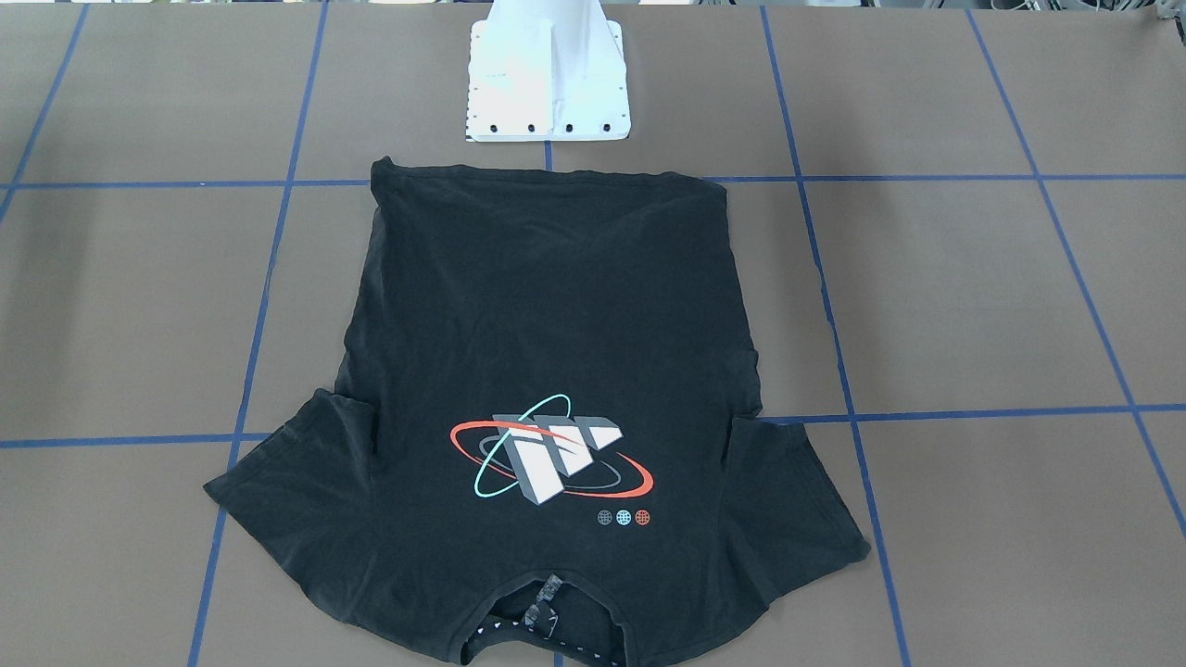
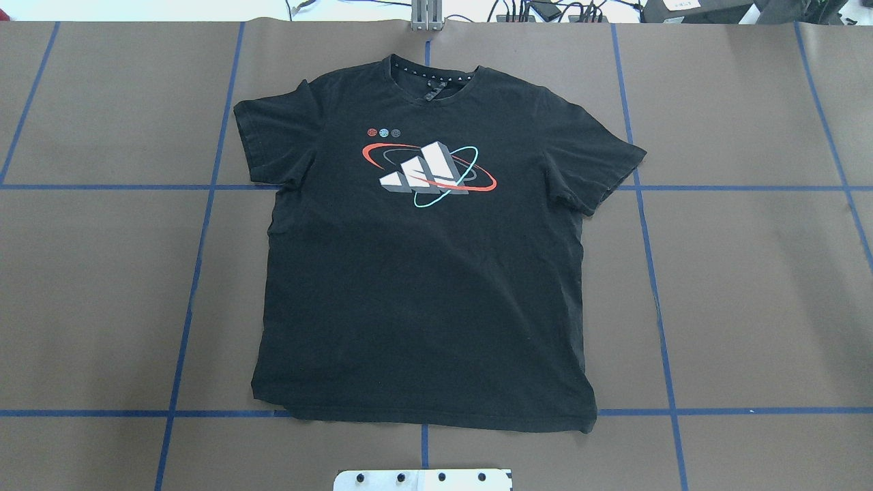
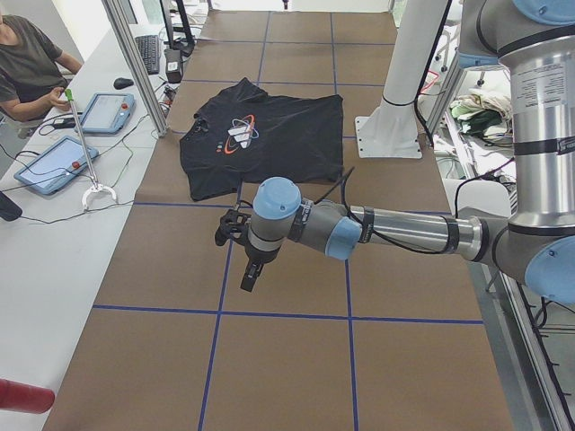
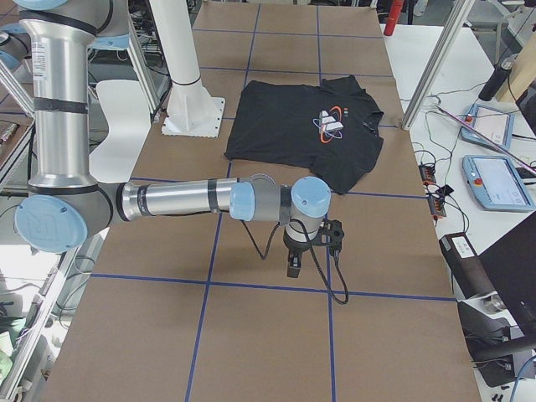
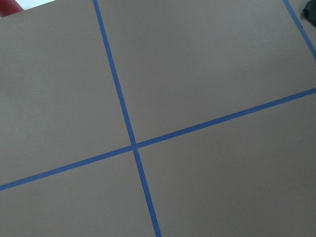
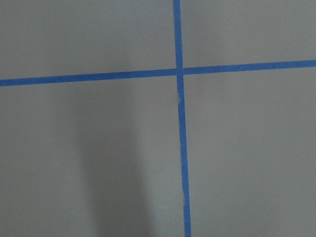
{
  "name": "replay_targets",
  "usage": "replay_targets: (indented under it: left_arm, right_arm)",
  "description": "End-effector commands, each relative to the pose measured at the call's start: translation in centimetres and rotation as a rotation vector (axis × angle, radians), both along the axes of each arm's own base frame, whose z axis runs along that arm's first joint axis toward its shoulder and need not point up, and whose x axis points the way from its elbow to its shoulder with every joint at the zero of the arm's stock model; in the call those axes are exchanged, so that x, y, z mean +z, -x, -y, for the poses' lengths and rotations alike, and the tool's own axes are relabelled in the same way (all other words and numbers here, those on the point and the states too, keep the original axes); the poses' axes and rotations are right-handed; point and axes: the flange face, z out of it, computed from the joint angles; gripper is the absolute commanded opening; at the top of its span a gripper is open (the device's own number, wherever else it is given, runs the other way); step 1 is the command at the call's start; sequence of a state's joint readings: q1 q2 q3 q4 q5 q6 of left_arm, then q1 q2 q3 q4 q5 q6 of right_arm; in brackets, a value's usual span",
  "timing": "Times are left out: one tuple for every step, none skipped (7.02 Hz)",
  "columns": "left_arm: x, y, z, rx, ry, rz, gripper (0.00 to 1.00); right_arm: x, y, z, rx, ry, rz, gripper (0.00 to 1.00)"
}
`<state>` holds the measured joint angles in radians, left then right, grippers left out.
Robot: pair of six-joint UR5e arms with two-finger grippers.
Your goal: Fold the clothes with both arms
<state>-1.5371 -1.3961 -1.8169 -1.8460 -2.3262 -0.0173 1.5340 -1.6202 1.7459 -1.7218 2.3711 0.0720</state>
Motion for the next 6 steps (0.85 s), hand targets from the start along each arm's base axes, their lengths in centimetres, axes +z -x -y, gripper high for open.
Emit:
replay_targets:
  left_arm:
    - [0.1, 0.0, -0.3, 0.002, 0.003, -0.005, 1.00]
    - [0.3, 0.0, -0.3, -0.001, 0.006, 0.002, 1.00]
    - [0.4, -0.1, -0.5, 0.003, 0.006, -0.003, 1.00]
    - [-0.4, -0.1, 0.0, -0.001, -0.004, -0.012, 1.00]
    - [-0.1, -0.1, 0.2, 0.003, -0.015, -0.009, 1.00]
    - [-0.7, -0.2, 0.3, 0.001, -0.064, -0.013, 1.00]
  right_arm:
    - [-0.5, 0.1, -0.4, -0.003, -0.009, 0.021, 1.00]
    - [-0.6, 0.1, -0.3, 0.004, -0.006, 0.024, 1.00]
    - [-0.7, 0.2, -0.2, 0.006, -0.005, 0.025, 1.00]
    - [-1.5, 0.4, 0.0, 0.005, -0.015, 0.053, 1.00]
    - [-1.2, 0.8, 0.0, 0.003, 0.000, 0.119, 1.00]
    - [-1.8, 0.9, 0.1, 0.000, -0.035, 0.134, 1.00]
